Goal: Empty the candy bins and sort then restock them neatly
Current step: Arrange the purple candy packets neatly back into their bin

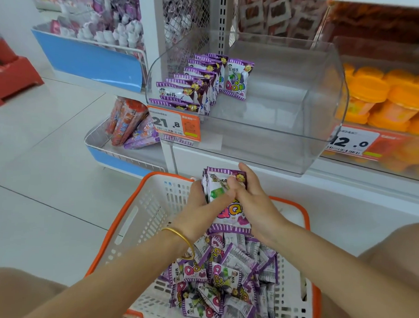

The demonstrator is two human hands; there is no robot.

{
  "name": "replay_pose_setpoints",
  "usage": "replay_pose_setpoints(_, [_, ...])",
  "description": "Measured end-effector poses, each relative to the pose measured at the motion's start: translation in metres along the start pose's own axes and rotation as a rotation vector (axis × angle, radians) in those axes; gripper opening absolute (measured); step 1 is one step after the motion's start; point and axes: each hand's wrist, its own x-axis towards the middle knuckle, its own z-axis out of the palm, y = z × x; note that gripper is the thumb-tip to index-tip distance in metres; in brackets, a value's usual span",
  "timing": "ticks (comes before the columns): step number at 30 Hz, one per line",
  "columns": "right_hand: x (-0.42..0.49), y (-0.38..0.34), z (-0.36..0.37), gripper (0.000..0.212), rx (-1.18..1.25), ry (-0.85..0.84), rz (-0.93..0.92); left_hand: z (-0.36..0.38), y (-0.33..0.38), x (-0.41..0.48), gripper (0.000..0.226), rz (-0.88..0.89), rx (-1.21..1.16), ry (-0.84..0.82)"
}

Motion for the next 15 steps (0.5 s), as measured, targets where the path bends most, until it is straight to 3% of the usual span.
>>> replay_pose_setpoints(2, [-0.001,-0.008,-0.001,0.057,0.138,-0.072,0.101,0.0,0.01,-0.003,0.024,0.096,0.02,0.031])
replay_pose_setpoints(5, [-0.006,-0.027,-0.008,0.07,0.237,-0.28,0.161,-0.004,0.033,-0.006,0.021,0.216,0.088,0.024])
replay_pose_setpoints(7, [-0.009,-0.043,-0.01,0.06,0.193,-0.359,0.058,-0.014,0.054,-0.007,0.017,0.28,0.222,0.049])
replay_pose_setpoints(10, [-0.002,-0.074,-0.009,0.063,0.087,-0.329,-0.073,-0.023,0.082,0.003,0.051,0.441,0.354,0.094])
replay_pose_setpoints(12, [0.009,-0.098,-0.006,0.067,0.061,-0.276,-0.131,-0.027,0.101,0.016,0.038,0.547,0.382,0.161])
replay_pose_setpoints(15, [0.03,-0.139,-0.008,0.041,0.171,-0.272,-0.136,-0.038,0.13,0.041,0.057,0.723,0.514,0.225])
